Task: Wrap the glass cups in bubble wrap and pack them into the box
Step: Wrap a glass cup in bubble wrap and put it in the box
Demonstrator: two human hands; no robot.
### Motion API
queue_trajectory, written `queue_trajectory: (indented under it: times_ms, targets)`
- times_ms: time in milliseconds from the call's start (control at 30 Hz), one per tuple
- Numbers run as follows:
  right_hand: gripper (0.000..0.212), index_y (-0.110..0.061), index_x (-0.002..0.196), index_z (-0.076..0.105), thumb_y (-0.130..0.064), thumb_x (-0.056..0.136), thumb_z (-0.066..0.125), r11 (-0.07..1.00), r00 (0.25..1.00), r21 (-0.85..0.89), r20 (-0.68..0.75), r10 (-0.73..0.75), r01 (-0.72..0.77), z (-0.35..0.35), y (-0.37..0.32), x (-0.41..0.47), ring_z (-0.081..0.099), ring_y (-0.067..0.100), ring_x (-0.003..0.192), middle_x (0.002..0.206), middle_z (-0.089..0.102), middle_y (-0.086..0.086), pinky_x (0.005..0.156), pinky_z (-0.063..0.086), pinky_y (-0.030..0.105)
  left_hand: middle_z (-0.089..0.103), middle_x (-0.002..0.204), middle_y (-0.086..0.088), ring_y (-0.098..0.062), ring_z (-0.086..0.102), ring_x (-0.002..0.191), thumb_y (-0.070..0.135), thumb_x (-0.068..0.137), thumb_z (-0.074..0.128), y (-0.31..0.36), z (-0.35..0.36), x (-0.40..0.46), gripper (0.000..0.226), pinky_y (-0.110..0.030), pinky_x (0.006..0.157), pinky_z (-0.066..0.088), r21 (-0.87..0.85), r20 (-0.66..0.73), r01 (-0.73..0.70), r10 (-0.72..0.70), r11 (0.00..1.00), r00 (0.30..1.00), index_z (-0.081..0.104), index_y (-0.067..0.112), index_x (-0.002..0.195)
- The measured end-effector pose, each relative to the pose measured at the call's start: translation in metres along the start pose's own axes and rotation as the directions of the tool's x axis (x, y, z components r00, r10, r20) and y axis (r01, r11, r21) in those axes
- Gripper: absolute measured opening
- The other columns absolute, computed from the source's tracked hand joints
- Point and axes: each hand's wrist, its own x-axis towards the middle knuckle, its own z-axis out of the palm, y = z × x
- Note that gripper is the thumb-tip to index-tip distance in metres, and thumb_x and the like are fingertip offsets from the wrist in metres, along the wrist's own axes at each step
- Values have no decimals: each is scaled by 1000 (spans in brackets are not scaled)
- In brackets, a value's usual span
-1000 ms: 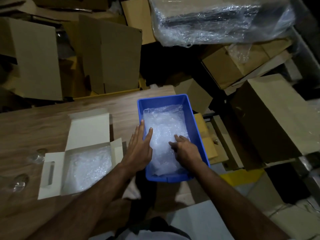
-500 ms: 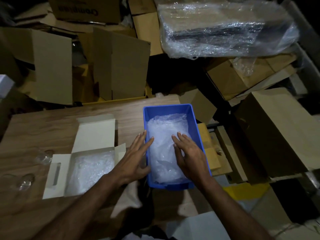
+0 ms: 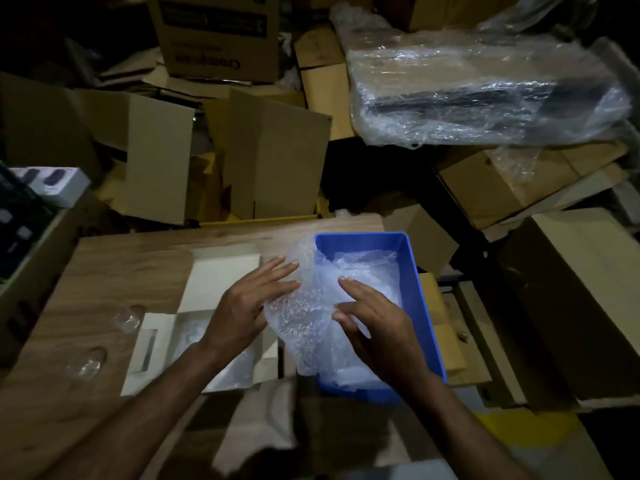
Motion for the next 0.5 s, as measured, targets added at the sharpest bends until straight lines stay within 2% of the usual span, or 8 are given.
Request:
queue_trajectory:
  times_ms: [167,200,267,333,400,467,500]
  targets:
    - [30,-10,94,69,-36,102,59,989,978,46,144,-149,144,22,-32,27,55,16,135,140,63,9,111,45,30,54,148,5,-18,38,148,8,89,71,-7,-54,-30,44,-31,118,35,73,39,-16,13,997,999,65,17,132]
    - [30,-13,95,67,-40,102,56,991,976,89,187,-114,98,23,-41,33,57,13,131,138,64,4,108,48,31,55,148,5,-19,38,148,3,90,69,-10,-63,-38,43,-30,118,34,67,36,-9,7,998,999,66,16,131]
    - [29,-22,93,61,-48,101,51,981,959,184,283,5,-59,23,-60,48,65,8,116,124,71,-8,92,54,32,60,142,5,-19,42,145,-8,89,65,-17,-77,-57,43,-31,115,39,-2,5,73,-73,997,997,69,14,125]
    - [24,-27,87,54,-46,102,52,939,932,288,353,79,-189,32,-73,61,68,11,85,92,72,-9,72,53,36,67,133,5,-16,55,134,2,92,64,-17,-89,-70,31,-34,103,50,-156,-77,245,-259,957,963,73,17,118]
    - [25,-27,80,52,-42,100,59,811,900,466,406,161,-355,49,-82,76,66,20,73,74,62,-3,68,55,44,77,101,5,-12,72,100,21,98,66,-11,-96,-74,11,-34,83,59,-371,-188,361,-450,856,873,76,17,97]
    - [35,-17,80,56,-47,93,67,536,828,635,483,286,-556,66,-97,92,66,31,72,74,61,8,74,57,57,72,73,-1,-13,70,69,25,94,65,-11,-97,-73,22,-30,65,58,-496,-262,400,-573,771,777,69,7,83]
    - [42,-12,85,61,-54,91,68,376,764,667,523,378,-643,72,-104,97,66,31,73,76,63,9,76,57,55,66,66,-4,-16,65,62,26,93,65,-12,-96,-72,27,-31,59,57,-528,-285,413,-612,743,738,64,2,81]
